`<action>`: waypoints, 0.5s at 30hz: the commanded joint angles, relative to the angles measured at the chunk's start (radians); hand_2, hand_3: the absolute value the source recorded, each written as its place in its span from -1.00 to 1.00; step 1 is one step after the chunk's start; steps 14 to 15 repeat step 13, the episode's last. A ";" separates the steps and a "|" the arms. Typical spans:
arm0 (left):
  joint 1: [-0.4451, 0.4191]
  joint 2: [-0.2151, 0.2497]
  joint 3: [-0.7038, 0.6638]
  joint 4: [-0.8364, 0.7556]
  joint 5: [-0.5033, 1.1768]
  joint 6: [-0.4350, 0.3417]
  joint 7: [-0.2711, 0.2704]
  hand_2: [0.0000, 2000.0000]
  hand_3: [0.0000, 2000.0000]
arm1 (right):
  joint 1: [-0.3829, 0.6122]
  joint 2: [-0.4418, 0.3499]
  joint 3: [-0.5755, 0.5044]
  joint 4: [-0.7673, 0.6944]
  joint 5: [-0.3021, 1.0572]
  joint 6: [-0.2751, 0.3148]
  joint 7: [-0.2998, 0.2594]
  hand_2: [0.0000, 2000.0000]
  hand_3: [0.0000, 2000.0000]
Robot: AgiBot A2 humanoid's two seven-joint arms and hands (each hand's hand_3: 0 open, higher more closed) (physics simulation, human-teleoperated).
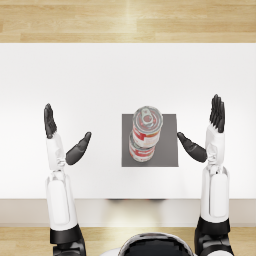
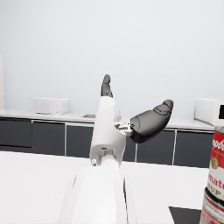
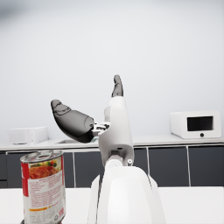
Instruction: Pick up the red can on the left and place it in the middle, then pick up the red can on the right and place it on top of the can in the middle
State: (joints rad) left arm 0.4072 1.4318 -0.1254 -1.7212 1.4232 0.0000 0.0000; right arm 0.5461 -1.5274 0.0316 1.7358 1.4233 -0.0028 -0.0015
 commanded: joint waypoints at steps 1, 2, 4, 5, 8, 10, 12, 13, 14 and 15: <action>0.000 0.000 0.000 0.000 0.000 0.000 0.000 -1.00 -1.00 | -0.001 0.000 -0.001 -0.001 0.000 0.001 0.000 -1.00 -1.00; 0.000 0.000 0.000 0.000 0.000 0.000 0.000 -1.00 -1.00 | -0.001 0.000 -0.001 -0.001 0.000 0.001 0.001 -1.00 -1.00; -0.001 0.000 -0.001 0.000 0.000 0.000 0.000 -1.00 -1.00 | -0.002 0.000 -0.002 -0.002 0.000 0.002 0.001 -1.00 -1.00; -0.001 0.000 -0.001 0.000 0.000 0.000 0.000 -1.00 -1.00 | -0.002 0.000 -0.002 -0.002 0.000 0.002 0.001 -1.00 -1.00; -0.001 0.000 -0.001 0.000 0.000 0.000 0.000 -1.00 -1.00 | -0.003 0.000 -0.002 -0.003 0.000 0.003 0.001 -1.00 -1.00; -0.001 0.000 -0.001 0.000 0.000 0.000 0.000 -1.00 -1.00 | -0.003 0.000 -0.002 -0.003 0.000 0.003 0.001 -1.00 -1.00; -0.001 0.000 -0.001 -0.001 0.000 0.000 0.000 -1.00 -1.00 | -0.003 0.000 -0.002 -0.003 0.000 0.003 0.001 -1.00 -1.00; -0.001 0.000 -0.001 -0.001 0.000 0.000 0.000 -1.00 -1.00 | -0.003 0.000 -0.002 -0.003 0.000 0.003 0.001 -1.00 -1.00; -0.001 0.000 -0.001 -0.001 0.000 0.000 0.000 -1.00 -1.00 | -0.003 0.000 -0.002 -0.003 0.000 0.003 0.001 -1.00 -1.00; -0.001 0.000 -0.001 -0.001 0.000 0.000 0.000 -1.00 -1.00 | -0.003 0.000 -0.002 -0.003 0.000 0.003 0.001 -1.00 -1.00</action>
